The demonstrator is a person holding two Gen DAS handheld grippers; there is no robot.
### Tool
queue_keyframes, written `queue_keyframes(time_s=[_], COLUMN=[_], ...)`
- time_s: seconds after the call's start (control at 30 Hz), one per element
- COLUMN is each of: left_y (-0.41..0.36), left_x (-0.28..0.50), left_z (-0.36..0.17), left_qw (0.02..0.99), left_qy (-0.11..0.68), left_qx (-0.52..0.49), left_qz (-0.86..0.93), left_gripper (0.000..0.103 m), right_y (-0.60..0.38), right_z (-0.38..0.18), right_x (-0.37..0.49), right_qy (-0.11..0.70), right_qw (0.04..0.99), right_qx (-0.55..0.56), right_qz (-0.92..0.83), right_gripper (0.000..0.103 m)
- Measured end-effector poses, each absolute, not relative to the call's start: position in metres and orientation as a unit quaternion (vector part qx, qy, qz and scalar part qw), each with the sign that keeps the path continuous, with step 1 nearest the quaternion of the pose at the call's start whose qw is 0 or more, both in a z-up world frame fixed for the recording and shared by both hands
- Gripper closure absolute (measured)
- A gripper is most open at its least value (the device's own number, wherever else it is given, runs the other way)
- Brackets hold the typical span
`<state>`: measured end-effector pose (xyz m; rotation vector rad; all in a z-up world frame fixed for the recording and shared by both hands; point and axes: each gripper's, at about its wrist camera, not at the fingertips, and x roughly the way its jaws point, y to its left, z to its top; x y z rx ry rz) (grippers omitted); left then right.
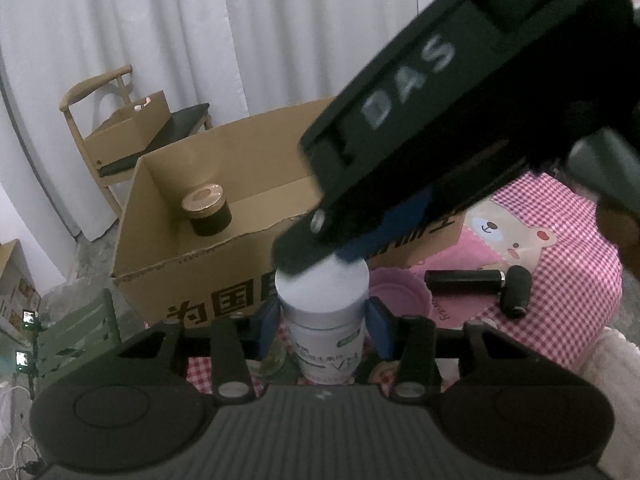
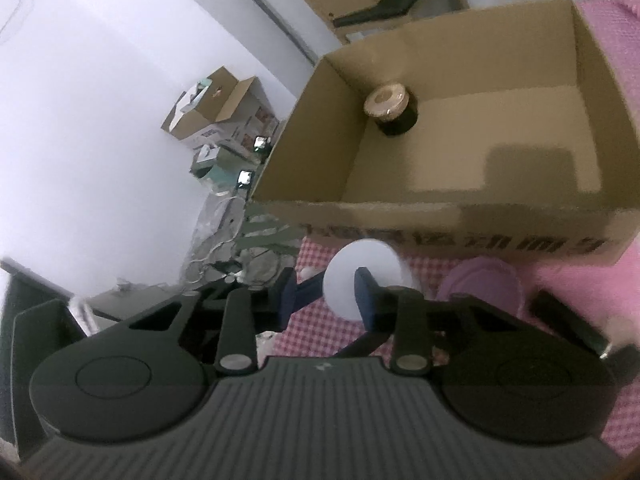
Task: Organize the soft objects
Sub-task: 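Close the right gripper around the white supplement bottle's cap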
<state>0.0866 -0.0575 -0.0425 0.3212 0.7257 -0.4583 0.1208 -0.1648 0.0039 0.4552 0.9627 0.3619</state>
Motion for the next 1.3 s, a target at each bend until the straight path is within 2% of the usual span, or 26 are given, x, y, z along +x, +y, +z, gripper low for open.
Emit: queue_keyframes(time_s=[0.1, 0.17, 0.33, 0.8, 1.07, 1.3], left_y=[-0.056, -0.056, -0.057, -0.059, -0.057, -0.056], left_x=[0.087, 0.088, 0.087, 0.095, 0.095, 0.096], left_z=[-0.042, -0.042, -0.042, -0.046, -0.046, -0.046], left_qw=[0.896, 0.896, 0.896, 0.892, 0.894, 0.893], left_qy=[0.352, 0.352, 0.353, 0.367, 0.365, 0.367], left_qx=[0.155, 0.157, 0.156, 0.156, 0.154, 0.155], left_qz=[-0.222, -0.221, -0.220, -0.212, -0.210, -0.211], left_gripper=[0.056, 0.056, 0.056, 0.051, 0.051, 0.050], right_y=[-0.172, -0.179, -0.187, -0.182, -0.182, -0.187], right_z=[0.012, 0.013, -0.001, -0.023, -0.026, -0.026], right_x=[0.118, 0.118, 0.125, 0.132, 0.131, 0.135], right_qy=[0.438, 0.432, 0.445, 0.469, 0.472, 0.464], right_qw=[0.858, 0.862, 0.853, 0.826, 0.824, 0.827], right_qx=[0.216, 0.220, 0.239, 0.273, 0.275, 0.279], right_qz=[0.160, 0.148, 0.134, 0.151, 0.151, 0.149], right_gripper=[0.069, 0.058, 0.053, 0.053, 0.060, 0.059])
